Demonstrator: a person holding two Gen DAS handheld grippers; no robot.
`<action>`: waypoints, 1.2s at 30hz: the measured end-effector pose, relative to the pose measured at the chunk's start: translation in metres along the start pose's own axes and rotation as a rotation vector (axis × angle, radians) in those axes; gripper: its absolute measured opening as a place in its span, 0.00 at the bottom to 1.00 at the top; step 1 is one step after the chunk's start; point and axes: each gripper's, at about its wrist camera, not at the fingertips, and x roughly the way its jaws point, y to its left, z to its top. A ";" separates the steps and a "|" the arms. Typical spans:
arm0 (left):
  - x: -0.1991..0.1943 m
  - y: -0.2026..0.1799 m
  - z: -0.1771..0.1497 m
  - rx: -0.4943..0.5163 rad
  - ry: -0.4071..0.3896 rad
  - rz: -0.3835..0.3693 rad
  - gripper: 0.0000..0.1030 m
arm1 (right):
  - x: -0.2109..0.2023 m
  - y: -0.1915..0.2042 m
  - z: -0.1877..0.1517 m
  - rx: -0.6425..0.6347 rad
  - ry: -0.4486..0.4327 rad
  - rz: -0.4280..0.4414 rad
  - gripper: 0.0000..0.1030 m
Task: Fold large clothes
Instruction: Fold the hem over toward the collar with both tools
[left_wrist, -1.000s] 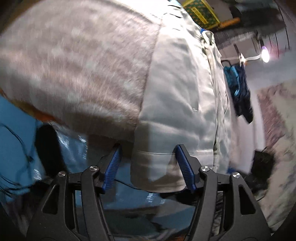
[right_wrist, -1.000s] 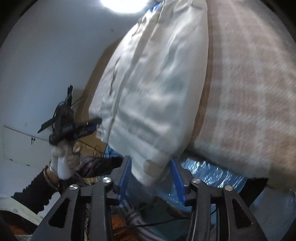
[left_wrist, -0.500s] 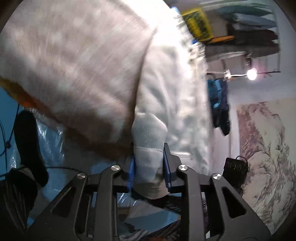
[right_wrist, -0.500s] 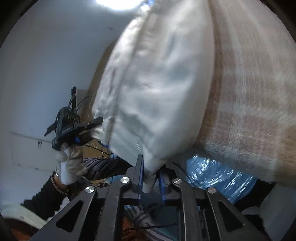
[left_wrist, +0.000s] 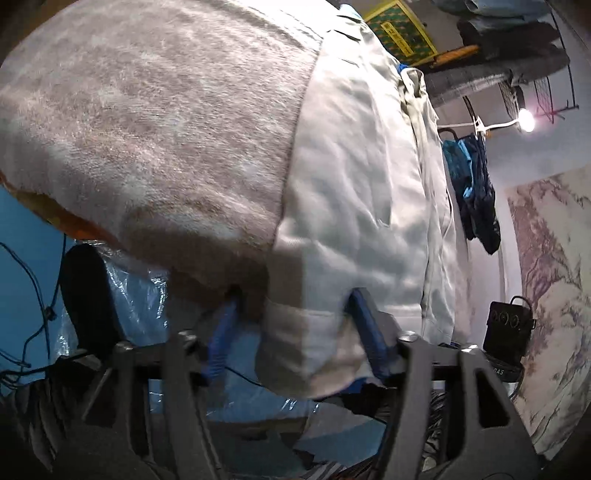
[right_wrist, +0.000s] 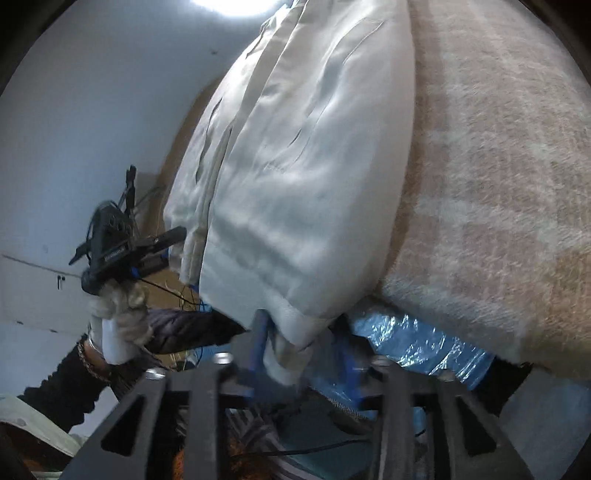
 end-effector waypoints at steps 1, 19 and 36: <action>0.005 0.002 0.001 -0.012 0.023 -0.028 0.61 | 0.001 -0.001 0.002 0.008 0.000 0.017 0.43; -0.032 -0.058 0.016 0.006 0.098 -0.118 0.21 | -0.027 0.021 0.019 0.053 -0.033 0.294 0.09; -0.031 -0.104 0.106 -0.062 -0.017 -0.201 0.19 | -0.063 0.018 0.097 0.071 -0.201 0.292 0.09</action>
